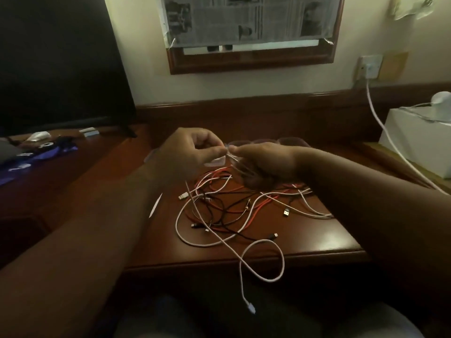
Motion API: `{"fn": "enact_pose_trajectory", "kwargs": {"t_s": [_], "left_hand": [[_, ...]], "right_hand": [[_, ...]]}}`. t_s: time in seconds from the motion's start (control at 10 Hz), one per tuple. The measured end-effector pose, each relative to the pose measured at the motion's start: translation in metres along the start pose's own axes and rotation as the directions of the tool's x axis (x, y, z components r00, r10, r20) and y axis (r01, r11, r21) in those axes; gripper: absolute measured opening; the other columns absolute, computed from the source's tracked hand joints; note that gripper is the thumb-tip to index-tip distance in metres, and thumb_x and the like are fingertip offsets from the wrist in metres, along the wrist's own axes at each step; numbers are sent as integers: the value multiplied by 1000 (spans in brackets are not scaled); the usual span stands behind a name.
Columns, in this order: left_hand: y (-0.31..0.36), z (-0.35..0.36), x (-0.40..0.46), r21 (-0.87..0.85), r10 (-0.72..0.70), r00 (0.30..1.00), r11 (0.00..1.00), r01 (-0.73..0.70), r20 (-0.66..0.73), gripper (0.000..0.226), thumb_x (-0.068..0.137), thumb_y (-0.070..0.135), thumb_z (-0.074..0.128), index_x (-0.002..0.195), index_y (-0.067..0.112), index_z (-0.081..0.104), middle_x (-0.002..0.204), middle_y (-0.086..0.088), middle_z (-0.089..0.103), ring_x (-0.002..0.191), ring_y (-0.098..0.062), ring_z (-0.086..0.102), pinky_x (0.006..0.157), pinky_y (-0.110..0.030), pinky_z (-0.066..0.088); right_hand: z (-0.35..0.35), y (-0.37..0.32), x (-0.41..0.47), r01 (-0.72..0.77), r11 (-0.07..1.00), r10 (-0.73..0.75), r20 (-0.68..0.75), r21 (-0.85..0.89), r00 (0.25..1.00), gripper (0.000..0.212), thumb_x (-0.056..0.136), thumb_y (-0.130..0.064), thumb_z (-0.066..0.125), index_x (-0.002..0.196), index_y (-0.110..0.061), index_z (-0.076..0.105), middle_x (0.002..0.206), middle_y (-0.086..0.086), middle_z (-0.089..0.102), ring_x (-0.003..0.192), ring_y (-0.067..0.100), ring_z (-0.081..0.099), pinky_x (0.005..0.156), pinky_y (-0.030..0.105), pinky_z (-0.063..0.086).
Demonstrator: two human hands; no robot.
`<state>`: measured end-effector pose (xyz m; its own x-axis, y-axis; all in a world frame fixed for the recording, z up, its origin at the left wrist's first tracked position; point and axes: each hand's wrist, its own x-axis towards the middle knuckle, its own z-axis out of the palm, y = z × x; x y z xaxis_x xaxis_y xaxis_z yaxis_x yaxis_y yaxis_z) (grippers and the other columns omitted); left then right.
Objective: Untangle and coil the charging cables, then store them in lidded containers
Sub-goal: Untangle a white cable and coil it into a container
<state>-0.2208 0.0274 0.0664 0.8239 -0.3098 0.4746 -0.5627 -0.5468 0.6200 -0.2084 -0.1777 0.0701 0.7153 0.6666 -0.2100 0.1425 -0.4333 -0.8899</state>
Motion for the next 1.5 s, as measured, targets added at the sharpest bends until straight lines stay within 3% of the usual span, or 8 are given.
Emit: {"fn": "enact_pose_trajectory", "kwargs": {"t_s": [0.2,0.4,0.6,0.7,0.9,1.1,1.3,1.5], "left_hand": [[3,46,-4,-842,-343,938,492,220,44,12,88,28,65,84,17,66,67,2,54,51,-8,40,45,-21,32],[27,67,-3,-615,-311,949,739,275,51,14,93,18,63,105,21,70,70,4,64,52,-8,45,47,-21,34],[7,42,4,-224,-172,977,964,140,-128,5,90,21,70,94,19,73,71,10,72,60,1,64,52,-11,44],[-3,41,2,-348,-231,964,921,173,-133,9,85,22,73,88,14,71,69,4,70,52,-2,60,46,-13,42],[-1,72,-7,-828,-557,823,408,386,110,19,91,33,64,85,15,65,63,5,54,44,-3,43,42,-16,35],[12,76,-11,-590,-426,898,700,402,107,12,97,22,60,98,15,69,66,2,57,48,-8,44,42,-19,34],[-6,53,-3,12,-49,994,999,50,-97,6,89,20,72,88,26,71,78,9,71,75,-2,68,65,-19,55],[-5,62,-6,-567,-258,961,809,158,-99,10,89,24,66,94,17,71,66,8,67,60,-3,61,57,-20,48]], "right_hand": [[15,-26,-7,353,361,-423,-186,863,887,41,99,-37,23,73,-15,44,55,-3,28,47,12,19,45,25,17],[-1,-27,0,476,831,-513,-727,-287,457,27,105,-28,35,81,-19,46,70,-5,45,60,9,42,57,31,36],[-5,6,0,-212,628,-310,-491,-748,814,43,105,-49,25,96,-21,56,79,-4,50,69,10,49,64,26,33],[1,9,-3,-84,973,25,-265,-215,964,53,104,-55,23,85,-19,58,62,-1,36,49,12,29,47,24,22],[5,-16,-13,380,301,-317,-284,875,905,53,102,-49,21,65,-16,41,53,-2,31,45,12,29,46,25,25],[-3,6,12,86,705,-670,-621,-704,406,47,102,-43,30,105,-6,59,82,-2,55,76,24,55,66,34,44],[8,30,10,-207,799,-123,-490,-565,863,50,106,-47,24,117,-14,60,90,12,64,79,26,61,68,37,49],[12,19,-12,90,684,-100,-29,724,995,62,102,-56,23,57,-18,41,46,-4,28,40,12,20,43,27,13]]}}
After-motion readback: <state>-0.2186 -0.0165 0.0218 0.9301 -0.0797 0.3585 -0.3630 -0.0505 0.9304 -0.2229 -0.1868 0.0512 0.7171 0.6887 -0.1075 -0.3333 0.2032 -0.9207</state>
